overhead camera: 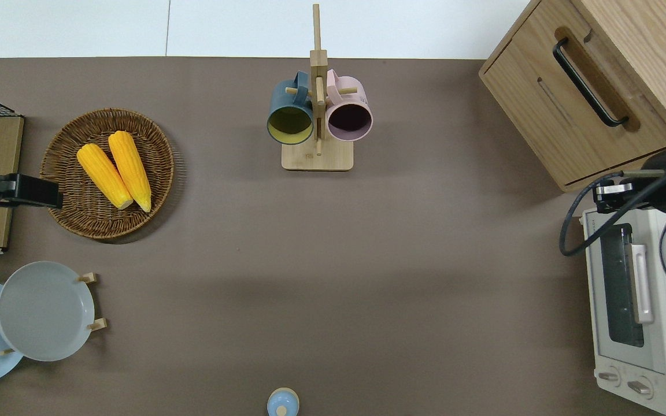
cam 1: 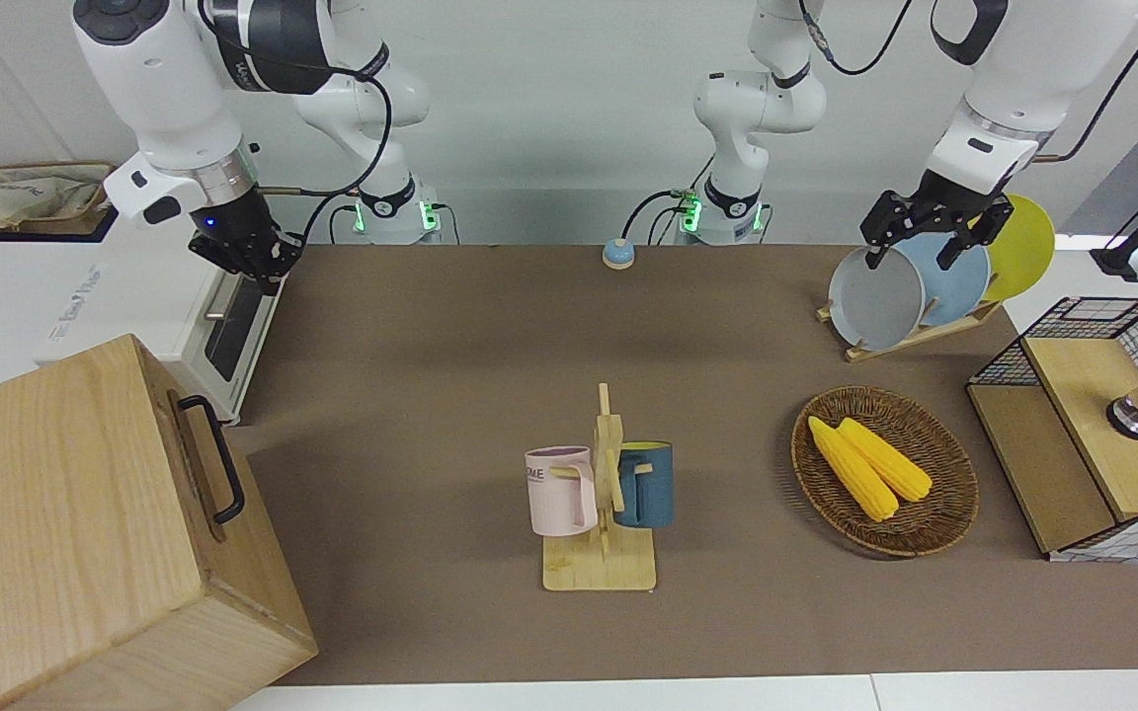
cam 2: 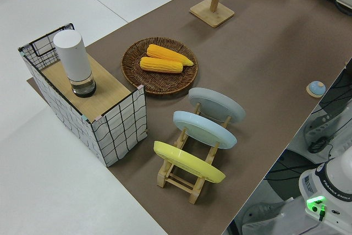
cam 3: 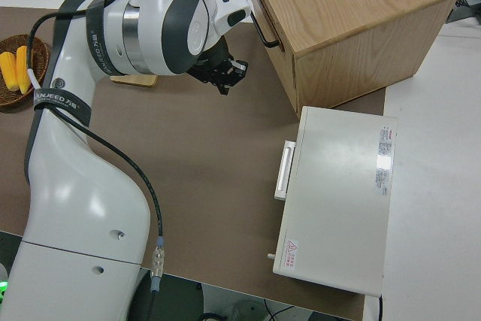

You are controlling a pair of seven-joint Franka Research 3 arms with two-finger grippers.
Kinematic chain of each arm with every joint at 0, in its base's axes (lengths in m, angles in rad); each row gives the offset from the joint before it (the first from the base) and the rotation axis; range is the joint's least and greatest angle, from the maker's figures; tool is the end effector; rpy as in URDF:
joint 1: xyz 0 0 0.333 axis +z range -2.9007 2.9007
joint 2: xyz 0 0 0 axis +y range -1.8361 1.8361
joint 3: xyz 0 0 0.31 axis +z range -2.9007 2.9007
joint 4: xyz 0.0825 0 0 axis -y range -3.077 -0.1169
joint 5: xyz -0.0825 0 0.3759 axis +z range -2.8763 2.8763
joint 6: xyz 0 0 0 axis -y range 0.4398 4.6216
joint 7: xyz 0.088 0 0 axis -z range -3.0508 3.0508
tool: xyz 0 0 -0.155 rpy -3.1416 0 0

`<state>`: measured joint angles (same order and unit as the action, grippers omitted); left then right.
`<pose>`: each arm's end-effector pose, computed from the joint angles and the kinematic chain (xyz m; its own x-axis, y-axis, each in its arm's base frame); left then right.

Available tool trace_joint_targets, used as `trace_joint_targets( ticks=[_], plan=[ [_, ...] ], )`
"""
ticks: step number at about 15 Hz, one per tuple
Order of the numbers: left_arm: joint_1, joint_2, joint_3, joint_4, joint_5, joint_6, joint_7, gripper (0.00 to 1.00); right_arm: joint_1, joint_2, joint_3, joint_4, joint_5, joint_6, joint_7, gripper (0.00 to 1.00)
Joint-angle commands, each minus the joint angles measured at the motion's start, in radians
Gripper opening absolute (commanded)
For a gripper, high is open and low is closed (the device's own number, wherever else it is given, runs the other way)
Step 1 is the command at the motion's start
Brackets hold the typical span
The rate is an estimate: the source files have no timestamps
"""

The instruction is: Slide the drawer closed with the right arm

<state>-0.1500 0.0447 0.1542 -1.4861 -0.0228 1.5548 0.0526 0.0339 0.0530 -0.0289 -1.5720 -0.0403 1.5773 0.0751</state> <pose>0.5601 -0.0030 0.5839 0.9985 -0.0491 0.0253 -0.0494 -0.9987 0.0146 0.5592 -0.0031 0.5413 0.9966 -0.0698 -0.0444 -0.0677 -0.9967 0.0452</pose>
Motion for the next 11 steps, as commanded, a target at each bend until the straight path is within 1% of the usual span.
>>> trace_joint_targets(
  ticks=[1, 2, 3, 4, 6, 7, 11],
  plan=[
    [-0.017, 0.012, 0.016, 0.020, 0.014, 0.001, 0.006, 1.00, -0.006, -0.019, 0.007, -0.008, 0.025, -0.006, -0.028, 0.216],
    [-0.017, 0.012, 0.016, 0.020, 0.015, 0.001, 0.006, 1.00, -0.006, -0.015, 0.007, 0.009, 0.025, -0.008, -0.029, 0.538],
    [-0.017, 0.012, 0.016, 0.020, 0.014, 0.001, 0.006, 1.00, -0.008, -0.012, 0.007, 0.013, 0.026, -0.020, -0.029, 0.989],
    [-0.017, 0.012, 0.016, 0.020, 0.014, 0.001, 0.006, 1.00, -0.014, -0.010, 0.009, 0.018, 0.028, -0.022, -0.028, 0.992],
    [-0.017, 0.012, 0.016, 0.020, 0.014, 0.001, 0.006, 1.00, -0.016, 0.007, 0.007, 0.062, 0.031, -0.025, -0.031, 0.992],
    [-0.017, 0.012, 0.016, 0.020, 0.014, 0.001, 0.006, 1.00, -0.017, 0.011, 0.006, 0.072, 0.031, -0.028, -0.032, 0.992],
    [-0.017, 0.012, 0.016, 0.020, 0.014, 0.001, 0.006, 1.00, -0.009, 0.016, 0.007, 0.073, 0.013, -0.034, -0.040, 0.992]
  ],
)
